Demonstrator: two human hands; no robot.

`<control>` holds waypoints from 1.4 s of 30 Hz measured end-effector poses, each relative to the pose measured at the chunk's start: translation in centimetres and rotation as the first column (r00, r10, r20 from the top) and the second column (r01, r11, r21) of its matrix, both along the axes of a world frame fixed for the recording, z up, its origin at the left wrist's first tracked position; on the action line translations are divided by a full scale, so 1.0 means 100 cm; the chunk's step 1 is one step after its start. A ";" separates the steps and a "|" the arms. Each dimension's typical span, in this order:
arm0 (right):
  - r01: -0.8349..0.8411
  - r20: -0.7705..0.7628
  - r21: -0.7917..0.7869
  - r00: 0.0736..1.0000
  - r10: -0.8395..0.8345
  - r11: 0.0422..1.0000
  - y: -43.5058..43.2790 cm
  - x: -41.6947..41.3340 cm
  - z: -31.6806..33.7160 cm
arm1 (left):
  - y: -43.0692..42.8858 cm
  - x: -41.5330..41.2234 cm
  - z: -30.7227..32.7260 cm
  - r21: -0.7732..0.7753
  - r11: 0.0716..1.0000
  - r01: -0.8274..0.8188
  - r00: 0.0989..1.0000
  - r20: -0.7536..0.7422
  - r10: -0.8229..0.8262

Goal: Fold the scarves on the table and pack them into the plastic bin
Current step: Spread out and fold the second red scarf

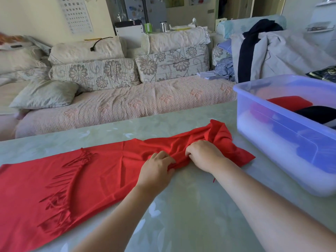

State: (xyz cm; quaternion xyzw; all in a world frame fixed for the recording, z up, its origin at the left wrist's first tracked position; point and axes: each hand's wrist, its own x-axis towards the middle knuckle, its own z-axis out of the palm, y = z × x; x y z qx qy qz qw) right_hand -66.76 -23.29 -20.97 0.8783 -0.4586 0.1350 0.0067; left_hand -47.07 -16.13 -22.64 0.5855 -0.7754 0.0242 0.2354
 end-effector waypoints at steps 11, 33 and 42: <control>0.275 -0.392 0.365 0.912 -0.121 0.890 0.078 -0.027 0.059 | 0.063 -0.032 0.020 0.228 0.940 0.255 0.929 -0.329 -0.172; 0.205 0.002 0.413 0.974 -0.227 0.887 -0.018 0.024 -0.004 | -0.034 -0.001 0.010 0.130 0.989 -0.069 0.996 -0.039 0.074; 0.496 -0.263 0.302 0.864 -0.429 0.814 -0.059 -0.015 -0.019 | -0.094 -0.029 -0.006 0.398 0.904 -0.157 0.977 0.199 0.082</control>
